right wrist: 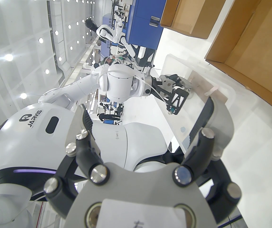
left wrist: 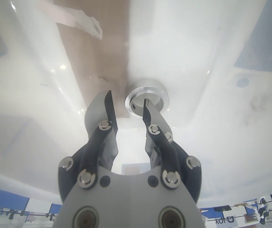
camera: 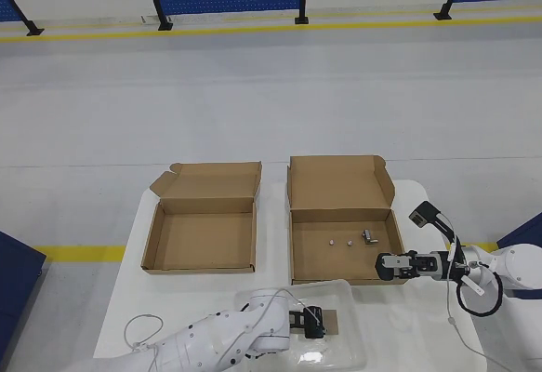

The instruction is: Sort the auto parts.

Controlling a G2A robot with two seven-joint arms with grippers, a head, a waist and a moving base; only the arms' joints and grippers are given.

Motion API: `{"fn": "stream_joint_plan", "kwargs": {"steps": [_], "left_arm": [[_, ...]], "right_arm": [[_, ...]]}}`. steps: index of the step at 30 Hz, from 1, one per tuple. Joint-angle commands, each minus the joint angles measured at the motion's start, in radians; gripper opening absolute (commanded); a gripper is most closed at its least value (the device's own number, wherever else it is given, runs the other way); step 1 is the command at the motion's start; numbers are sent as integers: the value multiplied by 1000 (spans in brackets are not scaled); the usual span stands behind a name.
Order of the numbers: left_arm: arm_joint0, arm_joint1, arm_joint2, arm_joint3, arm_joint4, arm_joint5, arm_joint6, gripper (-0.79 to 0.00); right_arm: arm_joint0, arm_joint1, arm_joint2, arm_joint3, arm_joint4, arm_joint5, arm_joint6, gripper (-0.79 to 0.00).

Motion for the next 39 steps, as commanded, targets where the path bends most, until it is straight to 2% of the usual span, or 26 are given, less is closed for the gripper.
{"fn": "stream_joint_plan", "kwargs": {"steps": [1,14,22,30,39], "left_arm": [[1,-3,-1,6,-2,-3,3,-536],[0,-17,-2,32,-4,-14,14,-610],[4,-18,0,38,-1,-14,14,-603],[2,-20,-1,36,2,-5,6,-523],[-3,-18,10,24,5,12,-12,-493]], "right_arm": [[0,0,0,0,0,0,0,0],[0,0,0,0,0,0,0,0],[0,0,0,0,0,0,0,0],[0,0,0,0,0,0,0,0],[0,0,0,0,0,0,0,0]]}}
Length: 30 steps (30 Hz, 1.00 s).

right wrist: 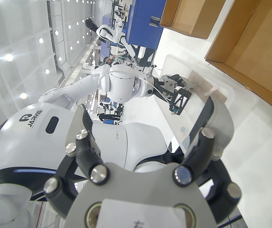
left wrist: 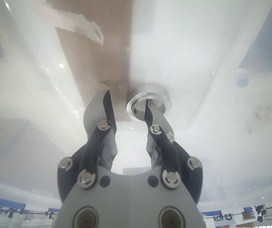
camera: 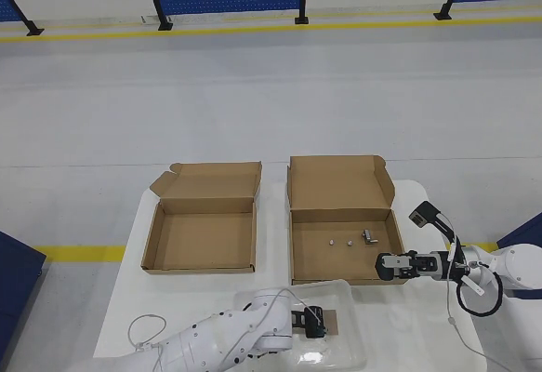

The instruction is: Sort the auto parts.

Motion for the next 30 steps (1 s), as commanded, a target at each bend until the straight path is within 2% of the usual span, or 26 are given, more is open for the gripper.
{"fn": "stream_joint_plan", "kwargs": {"steps": [1,5,8,10,11,12,22,30], "left_arm": [[-1,0,4,1,-4,2,-2,-483],[-5,-3,13,19,-13,0,0,-493],[-8,-8,17,33,-18,-8,8,-529],[-10,-12,20,40,-19,-8,8,-600],[-10,-14,20,42,-19,-8,9,-748],[-11,-16,21,45,-19,-8,8,-785],[-8,-26,9,50,15,17,7,-785],[11,-11,-21,-6,44,33,-20,-785]], "right_arm": [[0,0,0,0,0,0,0,0],[0,0,0,0,0,0,0,0],[0,0,0,0,0,0,0,0],[0,0,0,0,0,0,0,0],[0,0,0,0,0,0,0,0],[0,0,0,0,0,0,0,0],[0,0,0,0,0,0,0,0],[0,0,0,0,0,0,0,0]]}}
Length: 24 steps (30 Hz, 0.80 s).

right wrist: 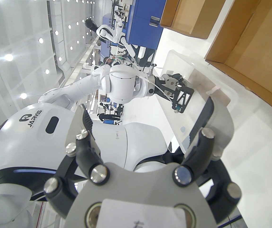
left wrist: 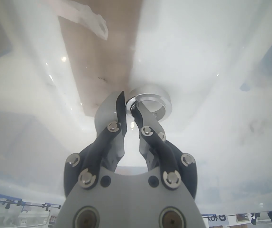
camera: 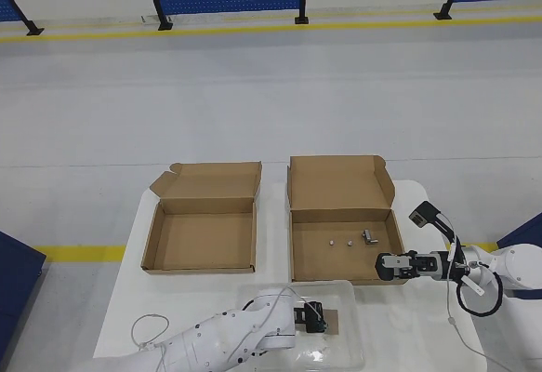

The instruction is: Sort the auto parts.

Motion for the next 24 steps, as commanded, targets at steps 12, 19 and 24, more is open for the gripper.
{"fn": "stream_joint_plan", "kwargs": {"steps": [12,19,24], "left_arm": [[40,66,-74,-180,10,-13,-5,-785],[59,133,-163,-302,-46,-86,67,-785],[78,175,-230,-340,-111,-178,159,-785]], "right_arm": [[0,0,0,0,0,0,0,0],[0,0,0,0,0,0,0,0],[0,0,0,0,0,0,0,0]]}}
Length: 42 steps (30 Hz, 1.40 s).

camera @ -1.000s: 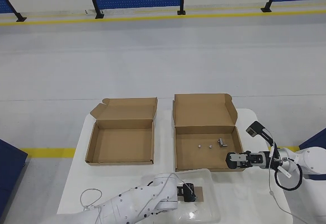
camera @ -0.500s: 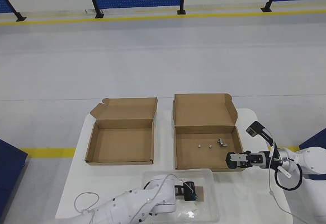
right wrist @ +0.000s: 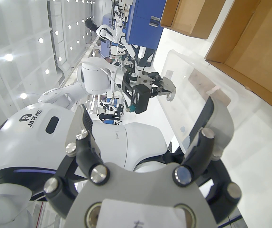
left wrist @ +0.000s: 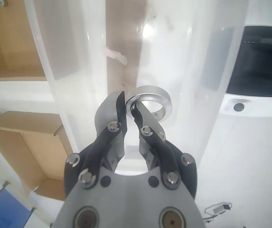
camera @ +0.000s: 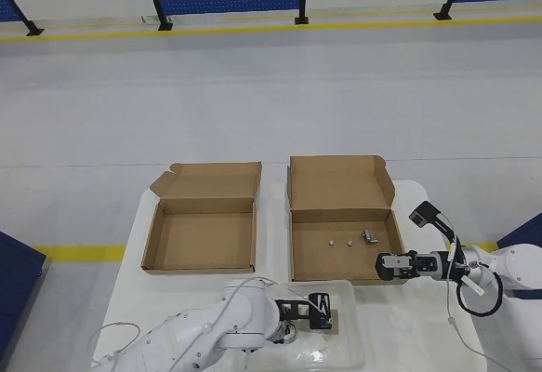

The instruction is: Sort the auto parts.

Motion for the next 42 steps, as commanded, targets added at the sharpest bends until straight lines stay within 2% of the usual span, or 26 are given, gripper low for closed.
{"fn": "stream_joint_plan", "kwargs": {"steps": [1,8,10,13,21,22,26,35,38,42], "left_arm": [[1,3,-4,-2,-3,-6,8,-785],[7,3,-4,1,-6,-9,31,-785],[21,10,-34,28,-9,-41,146,-785],[51,35,-108,51,-10,-138,305,-785],[152,107,-336,84,67,-465,732,-785],[161,113,-357,92,91,-484,791,-785],[171,137,-373,114,202,-484,1035,-785],[173,139,-373,120,209,-481,1058,-785],[180,139,-420,160,176,-474,1224,-785],[210,143,-490,198,232,-484,1581,-785]], "right_arm": [[0,0,0,0,0,0,0,0],[0,0,0,0,0,0,0,0],[0,0,0,0,0,0,0,0],[0,0,0,0,0,0,0,0],[0,0,0,0,0,0,0,0],[0,0,0,0,0,0,0,0],[0,0,0,0,0,0,0,0],[0,0,0,0,0,0,0,0],[0,0,0,0,0,0,0,0],[0,0,0,0,0,0,0,0]]}}
